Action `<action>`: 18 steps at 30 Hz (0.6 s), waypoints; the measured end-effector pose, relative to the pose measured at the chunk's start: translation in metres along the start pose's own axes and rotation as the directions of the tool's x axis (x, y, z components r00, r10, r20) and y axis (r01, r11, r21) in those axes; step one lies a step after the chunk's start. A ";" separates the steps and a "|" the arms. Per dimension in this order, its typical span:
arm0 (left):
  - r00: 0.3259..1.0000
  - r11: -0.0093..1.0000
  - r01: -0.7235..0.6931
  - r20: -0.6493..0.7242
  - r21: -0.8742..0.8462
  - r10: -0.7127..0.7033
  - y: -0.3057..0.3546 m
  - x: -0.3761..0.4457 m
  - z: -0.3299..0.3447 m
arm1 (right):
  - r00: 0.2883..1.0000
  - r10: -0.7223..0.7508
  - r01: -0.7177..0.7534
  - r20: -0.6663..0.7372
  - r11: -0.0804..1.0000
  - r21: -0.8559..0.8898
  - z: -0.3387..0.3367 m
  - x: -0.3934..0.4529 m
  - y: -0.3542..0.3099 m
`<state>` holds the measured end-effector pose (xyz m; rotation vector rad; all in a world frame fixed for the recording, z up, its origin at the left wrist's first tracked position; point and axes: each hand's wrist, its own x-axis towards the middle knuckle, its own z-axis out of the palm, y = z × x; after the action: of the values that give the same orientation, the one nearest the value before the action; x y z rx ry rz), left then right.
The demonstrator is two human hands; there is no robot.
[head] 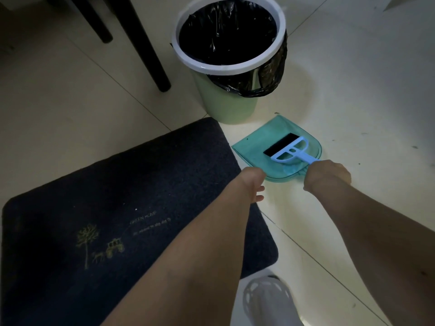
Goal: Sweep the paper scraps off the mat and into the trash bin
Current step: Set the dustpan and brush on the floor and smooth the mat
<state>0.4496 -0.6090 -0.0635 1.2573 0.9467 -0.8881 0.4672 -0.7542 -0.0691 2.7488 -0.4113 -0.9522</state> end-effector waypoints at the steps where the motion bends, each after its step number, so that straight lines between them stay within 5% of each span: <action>1: 1.000 1.000 -0.012 -0.014 0.024 0.013 -0.001 -0.002 -0.003 | 1.000 0.003 -0.003 -0.018 1.000 -0.003 -0.003 -0.003 -0.001; 9: 0.940 0.854 -0.070 -0.252 0.515 0.229 -0.021 -0.030 -0.065 | 0.972 -0.092 0.062 -0.217 0.988 -0.142 -0.050 -0.049 -0.017; 15: 0.900 0.864 -0.121 -0.313 0.489 0.303 -0.022 -0.081 -0.143 | 0.897 -0.401 0.333 -0.189 0.891 -0.310 -0.113 -0.103 -0.059; 18: 0.870 0.869 -0.164 -0.346 0.468 0.350 -0.023 -0.108 -0.176 | 0.847 -0.528 0.453 -0.061 0.778 -0.437 -0.143 -0.133 -0.086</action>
<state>0.3736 -0.4331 0.0171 1.9684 0.9049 -0.6274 0.4731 -0.6162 0.0937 2.5426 0.5220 -0.7592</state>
